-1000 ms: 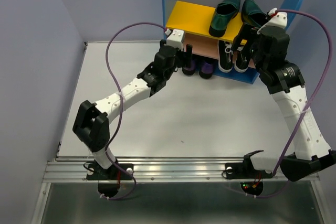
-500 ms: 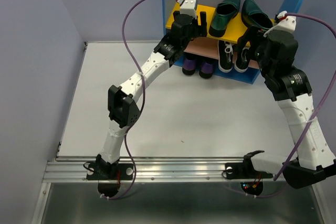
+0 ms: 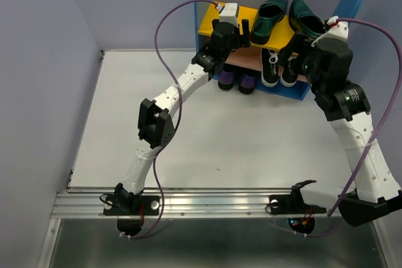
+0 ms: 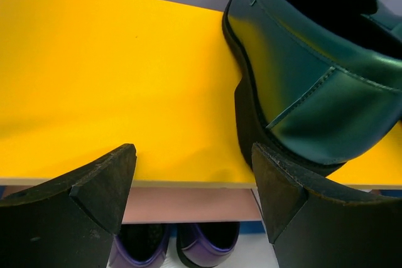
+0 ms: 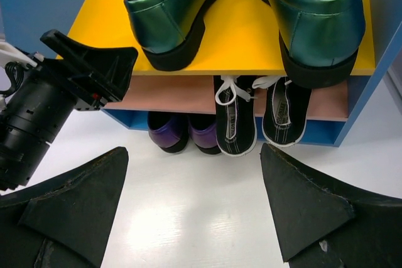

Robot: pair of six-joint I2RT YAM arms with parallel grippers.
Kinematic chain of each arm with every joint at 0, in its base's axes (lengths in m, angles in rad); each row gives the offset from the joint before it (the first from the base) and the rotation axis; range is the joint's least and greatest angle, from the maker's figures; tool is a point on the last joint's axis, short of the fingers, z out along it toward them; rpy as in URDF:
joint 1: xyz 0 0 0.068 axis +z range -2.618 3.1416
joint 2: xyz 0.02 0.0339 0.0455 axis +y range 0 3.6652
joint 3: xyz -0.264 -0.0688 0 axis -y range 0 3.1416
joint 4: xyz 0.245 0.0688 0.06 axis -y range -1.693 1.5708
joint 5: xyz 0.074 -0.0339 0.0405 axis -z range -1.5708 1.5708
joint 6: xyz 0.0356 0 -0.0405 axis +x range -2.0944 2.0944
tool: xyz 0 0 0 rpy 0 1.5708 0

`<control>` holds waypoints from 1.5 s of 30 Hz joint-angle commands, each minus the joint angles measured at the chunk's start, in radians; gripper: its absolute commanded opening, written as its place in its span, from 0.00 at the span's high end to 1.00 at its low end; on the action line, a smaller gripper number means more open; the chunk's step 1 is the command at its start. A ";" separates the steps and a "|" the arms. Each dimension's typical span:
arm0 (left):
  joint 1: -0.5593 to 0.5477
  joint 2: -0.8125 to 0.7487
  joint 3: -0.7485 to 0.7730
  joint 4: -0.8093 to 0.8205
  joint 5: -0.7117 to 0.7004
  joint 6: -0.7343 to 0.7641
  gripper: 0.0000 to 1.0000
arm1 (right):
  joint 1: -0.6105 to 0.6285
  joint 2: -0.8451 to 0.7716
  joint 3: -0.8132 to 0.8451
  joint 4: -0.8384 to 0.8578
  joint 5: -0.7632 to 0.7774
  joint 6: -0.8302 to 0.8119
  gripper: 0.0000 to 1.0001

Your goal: Place and organize the shoes onto the shoe shelf

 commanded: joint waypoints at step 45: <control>-0.098 -0.299 -0.373 0.175 0.164 0.046 0.19 | -0.004 0.012 0.037 0.012 0.231 -0.056 0.04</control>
